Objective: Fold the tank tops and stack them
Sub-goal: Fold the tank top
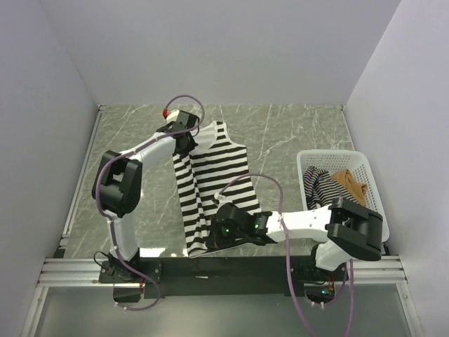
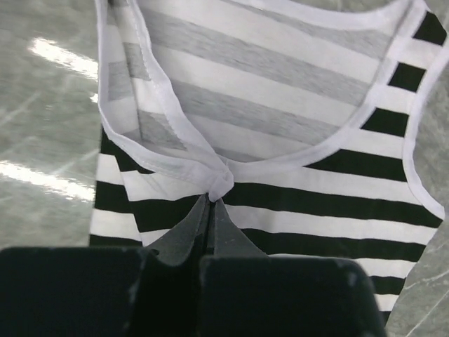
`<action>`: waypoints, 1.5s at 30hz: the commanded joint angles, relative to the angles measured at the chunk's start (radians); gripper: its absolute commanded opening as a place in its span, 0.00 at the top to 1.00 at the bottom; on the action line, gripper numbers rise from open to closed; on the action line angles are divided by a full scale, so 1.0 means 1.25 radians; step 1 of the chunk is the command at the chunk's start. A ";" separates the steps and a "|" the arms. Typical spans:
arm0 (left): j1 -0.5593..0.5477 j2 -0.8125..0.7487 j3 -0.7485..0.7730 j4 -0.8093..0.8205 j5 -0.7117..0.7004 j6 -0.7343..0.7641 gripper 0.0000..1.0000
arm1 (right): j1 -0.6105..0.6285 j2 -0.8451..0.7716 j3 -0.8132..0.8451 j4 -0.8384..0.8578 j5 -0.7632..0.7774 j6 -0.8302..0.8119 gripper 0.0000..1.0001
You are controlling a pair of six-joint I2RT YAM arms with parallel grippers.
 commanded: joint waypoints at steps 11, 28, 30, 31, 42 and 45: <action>-0.041 0.059 0.081 0.034 0.010 0.013 0.98 | -0.002 -0.053 -0.103 0.081 0.053 0.079 1.00; 0.014 -0.090 -0.064 0.103 0.028 -0.024 0.82 | 0.035 -0.140 0.039 -0.172 0.263 0.012 0.56; 0.028 -0.058 -0.062 0.107 0.052 -0.023 0.89 | 0.036 -0.092 0.066 -0.156 0.240 -0.010 0.59; 0.030 -0.046 -0.058 0.103 0.059 -0.021 0.91 | 0.037 -0.048 0.087 -0.151 0.232 -0.015 0.60; 0.112 0.108 -0.019 0.085 0.097 -0.014 0.99 | 0.097 0.243 0.287 -0.178 0.189 -0.081 0.75; 0.139 0.152 0.035 0.055 0.098 0.012 1.00 | 0.107 0.319 0.332 -0.156 0.144 -0.075 0.76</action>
